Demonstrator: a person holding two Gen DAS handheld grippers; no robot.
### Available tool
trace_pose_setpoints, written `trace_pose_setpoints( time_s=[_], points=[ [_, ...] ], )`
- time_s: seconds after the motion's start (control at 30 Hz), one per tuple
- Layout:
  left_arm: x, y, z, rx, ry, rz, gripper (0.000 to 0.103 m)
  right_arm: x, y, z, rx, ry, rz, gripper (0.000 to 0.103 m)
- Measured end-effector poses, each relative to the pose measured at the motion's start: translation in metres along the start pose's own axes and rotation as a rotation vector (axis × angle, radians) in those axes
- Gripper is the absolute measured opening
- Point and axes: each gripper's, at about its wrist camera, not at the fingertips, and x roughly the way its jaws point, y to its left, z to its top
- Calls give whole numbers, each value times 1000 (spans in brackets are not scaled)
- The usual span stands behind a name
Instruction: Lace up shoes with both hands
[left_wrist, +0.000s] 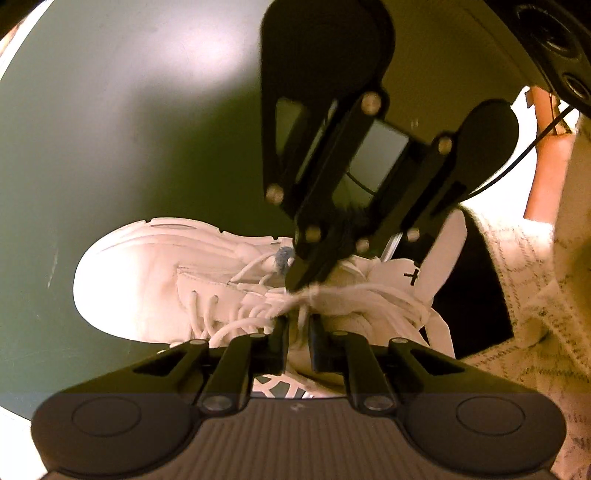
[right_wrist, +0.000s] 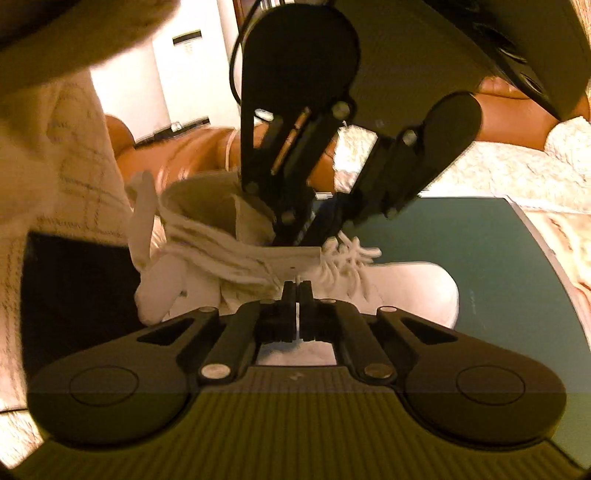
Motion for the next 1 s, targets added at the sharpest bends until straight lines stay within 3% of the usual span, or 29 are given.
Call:
trace_pose_setpoints(
  time_s=[0.1,0.17,0.27,0.37,0.43,0.57,0.67,0.77,0.93,1.0],
  points=[
    [0,0,-1,-6,-7,-6,17,-10,-1,-4,26,55,-53,0],
    [2,-1,-4,0,-4,5,17,-22,-19,-19,168,76,-107,1],
    [0,2,-8,-27,-32,-6,17,-42,-40,-32,457,37,-97,2],
    [-3,3,-16,-36,-48,4,17,-41,-57,-62,1090,-143,95,12],
    [-4,3,-16,-38,-56,12,17,-31,-50,-95,1550,-278,277,16],
    [-1,-2,-5,-43,-64,15,17,-19,5,-131,2142,-552,429,16],
    [-1,-1,-7,-49,-76,12,17,-5,24,-123,2286,-647,462,16],
    [-2,-1,-9,-55,-84,12,17,14,37,-113,2411,-679,459,16],
    [-1,-2,-12,-48,-96,15,17,50,55,-96,2598,-633,386,13],
    [0,-3,-12,-43,-102,17,17,65,56,-90,2625,-658,377,13]
  ],
)
